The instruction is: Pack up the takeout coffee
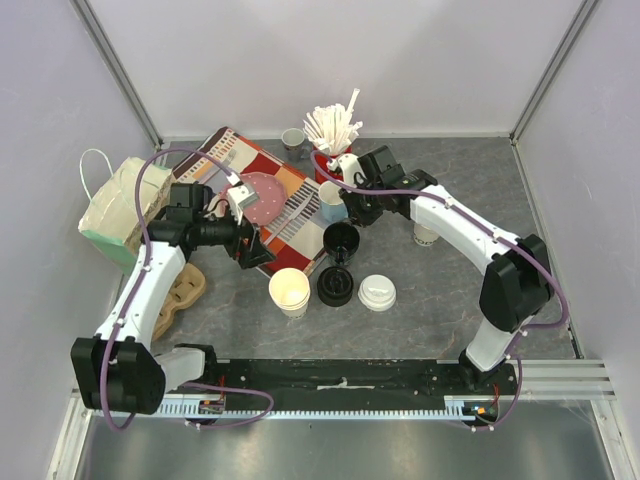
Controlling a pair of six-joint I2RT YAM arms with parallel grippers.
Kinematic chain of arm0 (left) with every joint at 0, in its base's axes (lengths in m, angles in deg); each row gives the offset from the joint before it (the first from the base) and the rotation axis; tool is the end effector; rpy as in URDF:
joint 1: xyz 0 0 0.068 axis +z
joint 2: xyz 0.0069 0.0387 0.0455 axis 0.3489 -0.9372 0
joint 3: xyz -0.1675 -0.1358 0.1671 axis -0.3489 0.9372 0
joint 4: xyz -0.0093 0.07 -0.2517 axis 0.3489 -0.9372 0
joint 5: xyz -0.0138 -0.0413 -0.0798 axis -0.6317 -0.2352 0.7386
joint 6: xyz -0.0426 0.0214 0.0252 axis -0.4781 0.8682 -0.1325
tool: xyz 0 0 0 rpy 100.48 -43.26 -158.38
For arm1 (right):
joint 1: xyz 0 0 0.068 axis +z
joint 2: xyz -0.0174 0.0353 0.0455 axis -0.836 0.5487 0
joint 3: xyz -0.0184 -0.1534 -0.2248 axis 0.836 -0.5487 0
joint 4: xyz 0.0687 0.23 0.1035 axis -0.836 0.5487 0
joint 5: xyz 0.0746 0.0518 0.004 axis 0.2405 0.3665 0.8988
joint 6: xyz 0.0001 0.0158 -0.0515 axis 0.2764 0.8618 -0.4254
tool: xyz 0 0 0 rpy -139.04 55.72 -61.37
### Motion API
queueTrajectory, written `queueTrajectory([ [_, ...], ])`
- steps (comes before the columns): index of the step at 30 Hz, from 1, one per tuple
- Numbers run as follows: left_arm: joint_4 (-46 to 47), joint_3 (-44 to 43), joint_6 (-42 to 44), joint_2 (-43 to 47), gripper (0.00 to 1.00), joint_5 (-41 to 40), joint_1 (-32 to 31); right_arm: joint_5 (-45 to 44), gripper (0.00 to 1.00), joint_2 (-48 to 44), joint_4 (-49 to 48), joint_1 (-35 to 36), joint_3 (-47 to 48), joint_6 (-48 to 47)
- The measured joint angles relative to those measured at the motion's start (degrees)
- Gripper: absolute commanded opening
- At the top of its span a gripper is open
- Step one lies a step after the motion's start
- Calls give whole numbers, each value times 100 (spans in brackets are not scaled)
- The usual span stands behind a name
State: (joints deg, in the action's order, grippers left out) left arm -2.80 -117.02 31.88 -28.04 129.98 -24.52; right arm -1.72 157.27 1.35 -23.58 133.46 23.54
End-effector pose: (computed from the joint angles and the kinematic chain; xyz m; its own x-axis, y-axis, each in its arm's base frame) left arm 0.2275 -0.0442 0.2930 -0.4479 0.3209 -0.8345 0.8298 0.4966 -0.2544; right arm 0.3150 0.2146 0.2915 -0.5653 -0.5166 -0.6431 -0.7231 0.6855 0.0849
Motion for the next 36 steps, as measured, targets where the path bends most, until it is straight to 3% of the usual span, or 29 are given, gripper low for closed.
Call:
queueTrajectory([
  [1, 0, -28, -9, -28, 97, -7, -48, 4, 25, 11, -2, 0, 0, 0],
  [4, 13, -140, -44, -136, 97, -28, -232, 20, 29, 46, -2, 0, 0, 2],
  [11, 61, -225, -101, -278, 97, -48, -507, 122, 31, 90, -114, 46, -76, -195],
  [20, 122, -225, -103, -280, 96, -94, -509, 133, 24, 258, -284, 136, -76, -501],
  [25, 129, -225, -103, -280, 96, -136, -509, 111, 27, 291, -361, 136, -76, -551],
  [30, 136, -225, -103, -282, 96, -140, -509, 92, 37, 337, -372, 136, -76, -614],
  [36, 138, -225, -103, -282, 96, -160, -509, 109, 34, 391, -393, 136, -74, -660],
])
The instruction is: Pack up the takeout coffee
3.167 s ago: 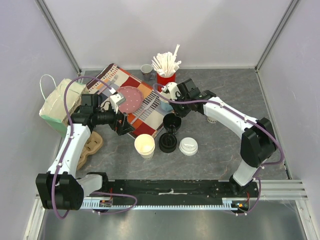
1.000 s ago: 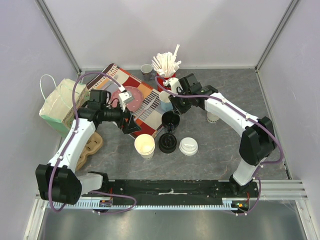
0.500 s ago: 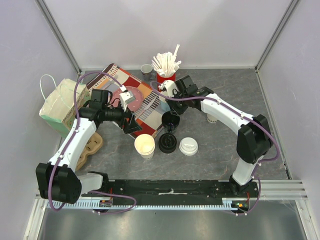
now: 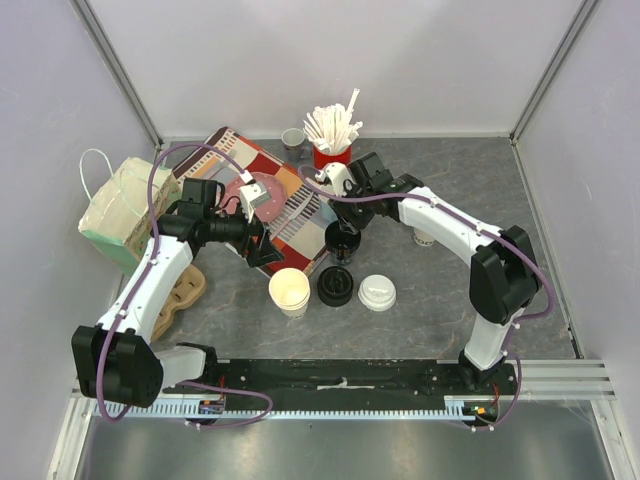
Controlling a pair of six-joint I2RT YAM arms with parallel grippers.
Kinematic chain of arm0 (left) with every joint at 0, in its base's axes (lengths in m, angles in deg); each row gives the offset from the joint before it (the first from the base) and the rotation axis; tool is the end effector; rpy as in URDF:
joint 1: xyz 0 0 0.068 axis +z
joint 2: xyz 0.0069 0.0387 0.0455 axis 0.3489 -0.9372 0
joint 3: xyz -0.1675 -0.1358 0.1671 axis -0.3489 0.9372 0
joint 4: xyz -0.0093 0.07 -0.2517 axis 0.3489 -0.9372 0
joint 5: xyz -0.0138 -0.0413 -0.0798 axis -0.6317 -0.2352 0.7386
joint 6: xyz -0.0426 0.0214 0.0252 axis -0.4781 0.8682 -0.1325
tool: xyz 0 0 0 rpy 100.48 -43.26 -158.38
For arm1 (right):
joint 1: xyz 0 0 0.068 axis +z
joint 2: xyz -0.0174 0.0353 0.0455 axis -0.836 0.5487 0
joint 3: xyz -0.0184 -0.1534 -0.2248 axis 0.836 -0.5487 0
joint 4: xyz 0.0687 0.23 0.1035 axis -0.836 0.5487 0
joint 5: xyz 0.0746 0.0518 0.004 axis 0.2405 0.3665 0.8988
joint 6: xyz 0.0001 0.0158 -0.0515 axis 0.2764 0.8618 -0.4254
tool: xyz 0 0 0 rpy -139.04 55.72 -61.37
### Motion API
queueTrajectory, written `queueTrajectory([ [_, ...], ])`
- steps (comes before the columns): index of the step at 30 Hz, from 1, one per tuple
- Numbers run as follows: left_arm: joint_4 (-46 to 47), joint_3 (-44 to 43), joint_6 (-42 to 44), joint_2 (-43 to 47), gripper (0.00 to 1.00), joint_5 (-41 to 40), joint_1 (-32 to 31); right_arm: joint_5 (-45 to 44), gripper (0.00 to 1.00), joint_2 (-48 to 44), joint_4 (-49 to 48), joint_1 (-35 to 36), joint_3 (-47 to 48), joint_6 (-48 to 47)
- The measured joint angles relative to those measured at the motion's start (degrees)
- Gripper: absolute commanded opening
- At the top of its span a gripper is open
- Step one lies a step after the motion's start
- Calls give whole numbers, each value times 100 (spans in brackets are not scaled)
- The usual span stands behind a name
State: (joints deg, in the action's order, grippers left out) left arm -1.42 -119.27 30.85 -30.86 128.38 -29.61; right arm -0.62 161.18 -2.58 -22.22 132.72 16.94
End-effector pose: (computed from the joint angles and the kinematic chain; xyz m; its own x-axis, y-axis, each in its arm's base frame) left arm 0.2364 -0.0658 0.2955 -0.4250 0.3601 -0.8305 0.8598 0.4475 -0.2459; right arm 0.3225 0.2316 0.2669 -0.4692 -0.6054 -0.6429 -0.8046 0.5931 0.0287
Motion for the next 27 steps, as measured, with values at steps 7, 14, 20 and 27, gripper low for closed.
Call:
queueTrajectory([
  [7, 0, 0, 0, 0, 96, -9, 0, 256, 41, 22, 31, 0, 68, 2],
  [14, 0, 0, 0, 0, 96, -9, 0, 264, 47, -83, 22, 2, 184, -76],
  [20, 0, 0, 0, 0, 96, -11, 0, 197, 33, 127, 66, 2, 376, -138],
  [27, 0, 0, 0, 0, 96, -11, 0, 188, 18, 382, 199, 0, 479, -240],
])
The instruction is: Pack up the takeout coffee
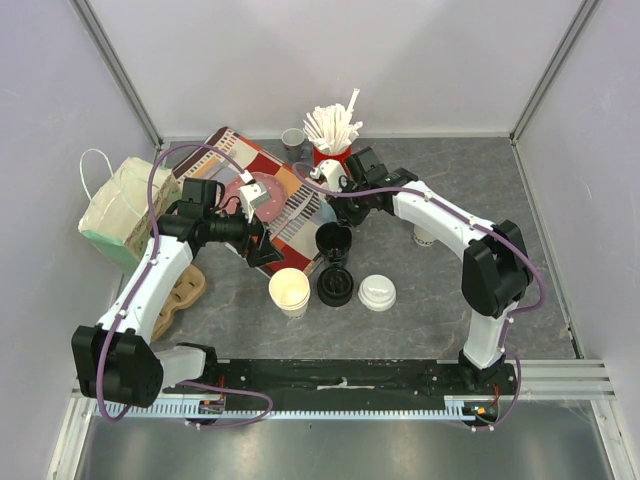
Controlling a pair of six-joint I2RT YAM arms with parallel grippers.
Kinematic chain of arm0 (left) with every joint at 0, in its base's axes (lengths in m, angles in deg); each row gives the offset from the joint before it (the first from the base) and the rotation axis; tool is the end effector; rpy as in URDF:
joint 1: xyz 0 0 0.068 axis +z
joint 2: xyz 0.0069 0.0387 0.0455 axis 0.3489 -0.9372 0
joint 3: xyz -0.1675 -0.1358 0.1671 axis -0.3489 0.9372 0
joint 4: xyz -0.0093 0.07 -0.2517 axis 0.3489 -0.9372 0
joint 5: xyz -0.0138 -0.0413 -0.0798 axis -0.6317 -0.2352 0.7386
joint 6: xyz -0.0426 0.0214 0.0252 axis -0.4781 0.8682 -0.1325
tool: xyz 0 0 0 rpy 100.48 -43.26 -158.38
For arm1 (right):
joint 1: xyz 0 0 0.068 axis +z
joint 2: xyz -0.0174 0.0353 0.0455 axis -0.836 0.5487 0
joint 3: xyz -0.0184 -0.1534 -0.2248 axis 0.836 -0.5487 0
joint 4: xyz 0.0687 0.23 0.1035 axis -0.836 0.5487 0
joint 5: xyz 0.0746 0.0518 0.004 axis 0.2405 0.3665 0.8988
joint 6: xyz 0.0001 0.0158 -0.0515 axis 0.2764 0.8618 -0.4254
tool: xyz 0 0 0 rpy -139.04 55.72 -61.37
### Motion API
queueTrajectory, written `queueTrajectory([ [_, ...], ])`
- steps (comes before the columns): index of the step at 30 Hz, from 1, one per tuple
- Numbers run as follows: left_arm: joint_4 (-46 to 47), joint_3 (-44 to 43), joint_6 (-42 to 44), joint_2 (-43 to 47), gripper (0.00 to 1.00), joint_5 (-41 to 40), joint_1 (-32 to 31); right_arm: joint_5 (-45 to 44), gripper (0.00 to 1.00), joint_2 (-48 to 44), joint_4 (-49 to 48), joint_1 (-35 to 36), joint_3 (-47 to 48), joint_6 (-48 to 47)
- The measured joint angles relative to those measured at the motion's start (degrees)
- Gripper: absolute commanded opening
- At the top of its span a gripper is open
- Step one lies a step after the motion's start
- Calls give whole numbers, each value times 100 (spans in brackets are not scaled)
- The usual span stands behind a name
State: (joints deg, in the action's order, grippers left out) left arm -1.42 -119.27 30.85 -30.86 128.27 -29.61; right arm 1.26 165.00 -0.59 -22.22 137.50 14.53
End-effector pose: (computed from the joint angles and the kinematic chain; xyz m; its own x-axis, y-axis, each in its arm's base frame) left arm 0.2364 -0.0657 0.2955 -0.4252 0.3608 -0.8300 0.8593 0.4489 -0.2451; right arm 0.3347 0.2413 0.2657 -0.4413 -0.6313 -0.6377 -0.8343 0.5504 0.0324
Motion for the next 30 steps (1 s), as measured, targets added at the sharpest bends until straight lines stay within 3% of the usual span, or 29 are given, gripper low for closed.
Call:
queueTrajectory([
  [7, 0, 0, 0, 0, 96, 0, 0, 39, 18, -2, 105, 0, 0, -7],
  [19, 0, 0, 0, 0, 95, 2, 0, 149, 0, -63, 149, 0, -20, -28],
  [30, 44, -214, -90, -284, 81, 2, -168, 175, 0, -356, 94, 0, -203, -42],
])
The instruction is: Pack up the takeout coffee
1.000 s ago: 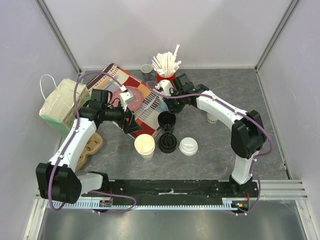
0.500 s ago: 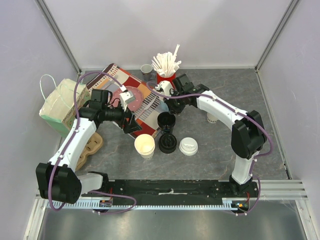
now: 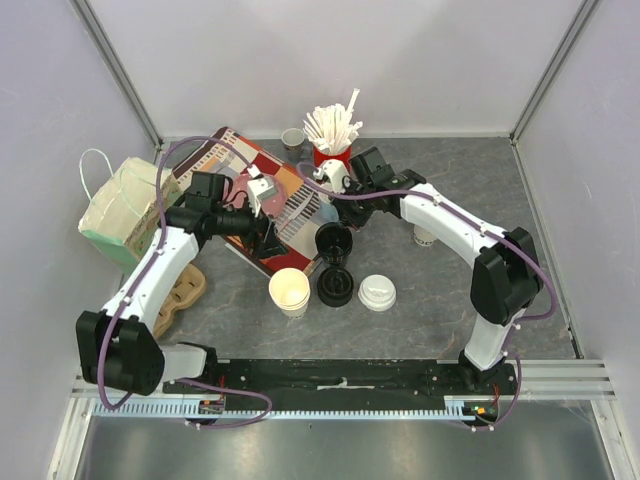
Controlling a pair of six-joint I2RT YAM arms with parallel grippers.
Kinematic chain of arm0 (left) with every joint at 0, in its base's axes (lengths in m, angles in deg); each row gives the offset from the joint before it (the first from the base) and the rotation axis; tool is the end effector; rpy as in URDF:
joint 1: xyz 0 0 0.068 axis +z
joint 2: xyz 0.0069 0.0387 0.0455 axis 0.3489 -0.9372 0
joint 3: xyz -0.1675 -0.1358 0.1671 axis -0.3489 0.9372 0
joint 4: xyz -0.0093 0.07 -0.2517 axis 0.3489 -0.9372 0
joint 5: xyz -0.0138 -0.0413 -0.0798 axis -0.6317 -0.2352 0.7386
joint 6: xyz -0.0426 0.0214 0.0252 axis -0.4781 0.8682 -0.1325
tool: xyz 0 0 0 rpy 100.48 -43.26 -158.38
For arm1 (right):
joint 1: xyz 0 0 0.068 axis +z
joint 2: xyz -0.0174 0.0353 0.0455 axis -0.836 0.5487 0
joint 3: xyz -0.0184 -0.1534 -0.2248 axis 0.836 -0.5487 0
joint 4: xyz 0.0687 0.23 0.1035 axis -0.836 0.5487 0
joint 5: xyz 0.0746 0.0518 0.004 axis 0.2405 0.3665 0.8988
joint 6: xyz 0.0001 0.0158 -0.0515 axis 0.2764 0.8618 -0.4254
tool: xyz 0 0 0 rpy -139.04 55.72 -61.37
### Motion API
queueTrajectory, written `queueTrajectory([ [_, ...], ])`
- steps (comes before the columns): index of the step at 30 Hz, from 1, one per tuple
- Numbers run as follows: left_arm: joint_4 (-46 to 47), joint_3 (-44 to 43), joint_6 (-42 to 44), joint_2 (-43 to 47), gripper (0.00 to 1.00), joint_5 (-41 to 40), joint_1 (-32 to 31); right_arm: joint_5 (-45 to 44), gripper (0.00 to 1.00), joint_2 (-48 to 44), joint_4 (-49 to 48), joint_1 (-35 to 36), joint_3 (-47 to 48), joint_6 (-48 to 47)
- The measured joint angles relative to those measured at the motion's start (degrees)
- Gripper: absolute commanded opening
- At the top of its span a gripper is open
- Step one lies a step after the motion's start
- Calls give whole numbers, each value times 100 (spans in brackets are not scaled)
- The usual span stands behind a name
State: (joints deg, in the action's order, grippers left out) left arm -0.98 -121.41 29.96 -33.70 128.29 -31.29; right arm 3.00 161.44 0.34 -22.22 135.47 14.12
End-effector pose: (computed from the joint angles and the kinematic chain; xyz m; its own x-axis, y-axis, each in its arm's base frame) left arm 0.2463 -0.0749 0.2962 -0.4316 0.3671 -0.8240 0.8645 0.4292 -0.2616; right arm 0.3219 0.2338 0.2776 -0.4269 -0.6266 -0.6521 -0.8472 0.5293 0.0460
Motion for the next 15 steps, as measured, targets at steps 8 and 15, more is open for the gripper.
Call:
queueTrajectory([
  [8, 428, -352, -374, -699, 80, -7, -415, 297, 0, -50, -66, -232, 0, 197],
  [15, 566, -483, -540, -802, 84, -9, -501, 428, 0, -256, -79, -330, 0, 372],
])
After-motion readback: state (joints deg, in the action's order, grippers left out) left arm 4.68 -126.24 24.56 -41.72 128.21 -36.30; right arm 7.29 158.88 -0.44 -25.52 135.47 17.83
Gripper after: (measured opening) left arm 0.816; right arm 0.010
